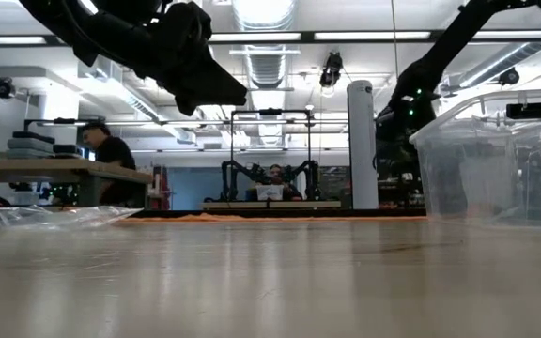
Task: Roll bandage
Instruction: Roll the orange bandage
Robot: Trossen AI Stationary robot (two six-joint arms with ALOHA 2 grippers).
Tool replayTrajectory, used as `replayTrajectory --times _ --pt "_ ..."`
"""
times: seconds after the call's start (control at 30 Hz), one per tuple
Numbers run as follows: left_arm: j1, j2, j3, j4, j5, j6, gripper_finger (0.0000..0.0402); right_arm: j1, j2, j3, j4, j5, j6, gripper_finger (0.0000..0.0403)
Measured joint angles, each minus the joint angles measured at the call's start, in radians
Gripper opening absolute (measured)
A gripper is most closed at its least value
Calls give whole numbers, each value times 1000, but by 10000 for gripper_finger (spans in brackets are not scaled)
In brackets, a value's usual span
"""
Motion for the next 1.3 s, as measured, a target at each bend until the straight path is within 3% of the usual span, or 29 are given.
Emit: replayTrajectory --times 0.23,0.4,0.67,0.8,1.1,1.3 --pt "-1 0 -2 0 2 41 114 60 -133 -187 255 82 422 176" --pt "-1 0 -2 -1 3 43 114 63 -225 -316 259 126 602 171" --pt "-1 0 -2 12 3 69 114 59 -366 -417 235 211 633 170" --pt "-1 -1 -2 49 3 71 114 37 -392 -456 245 204 615 165" --pt "-1 -1 -2 125 1 132 114 8 -315 -459 261 142 503 166" --pt "-1 -1 -2 159 0 152 114 22 -264 -459 385 54 442 168"
